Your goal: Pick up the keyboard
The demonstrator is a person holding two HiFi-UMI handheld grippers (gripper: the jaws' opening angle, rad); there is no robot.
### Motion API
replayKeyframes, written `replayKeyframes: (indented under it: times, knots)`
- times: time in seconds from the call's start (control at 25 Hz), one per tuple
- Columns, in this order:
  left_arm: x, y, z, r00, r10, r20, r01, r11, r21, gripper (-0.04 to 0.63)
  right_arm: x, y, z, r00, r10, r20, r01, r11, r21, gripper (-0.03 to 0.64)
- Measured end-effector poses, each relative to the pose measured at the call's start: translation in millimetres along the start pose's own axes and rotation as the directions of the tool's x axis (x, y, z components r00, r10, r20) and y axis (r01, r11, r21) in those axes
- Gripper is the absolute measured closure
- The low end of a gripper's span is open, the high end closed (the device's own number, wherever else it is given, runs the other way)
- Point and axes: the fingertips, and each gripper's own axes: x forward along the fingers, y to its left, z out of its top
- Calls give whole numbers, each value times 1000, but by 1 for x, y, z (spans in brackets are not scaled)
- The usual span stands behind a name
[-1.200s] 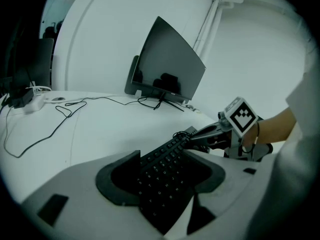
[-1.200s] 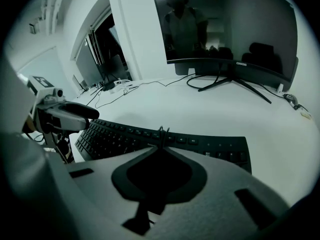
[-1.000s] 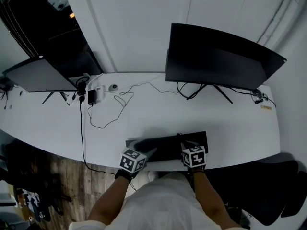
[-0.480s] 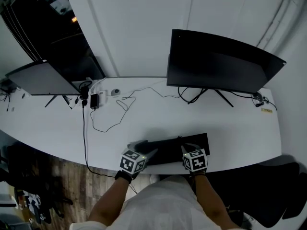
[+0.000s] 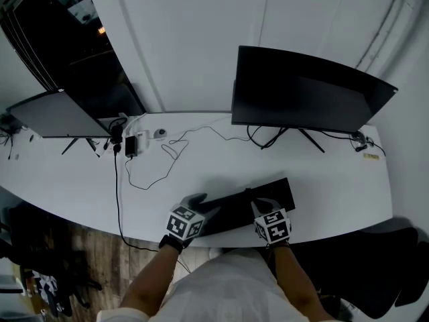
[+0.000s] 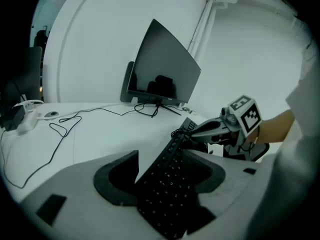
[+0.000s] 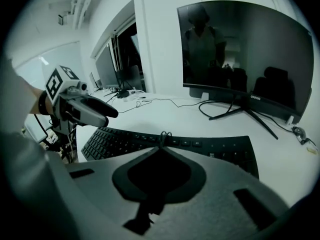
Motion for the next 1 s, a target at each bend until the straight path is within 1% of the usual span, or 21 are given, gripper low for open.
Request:
replayKeyframes:
  times: [0.24,0.44,0.8,0.92,1.0]
  knots:
    - [-2,3,6,1000,-26,7,26,1000,-12,342,-10,1,30,999,22,41,-16,989,-144,604]
    - [0,2,6,997,-72,11,73,996,-49,339,-14,10,50,995,71,65,-51,961,-272,604]
    - [9,-5,5,990,-142,-25,141,989,-45,339,-17,30,77,985,150,85,-108,920,-378,604]
    - [10,-8,5,985,-168,-37,167,985,-43,339,-19,38,86,978,187,92,-131,896,-424,604]
    - [11,-11,5,979,-199,-50,196,979,-47,339,-21,43,92,973,211,95,-146,879,-453,604]
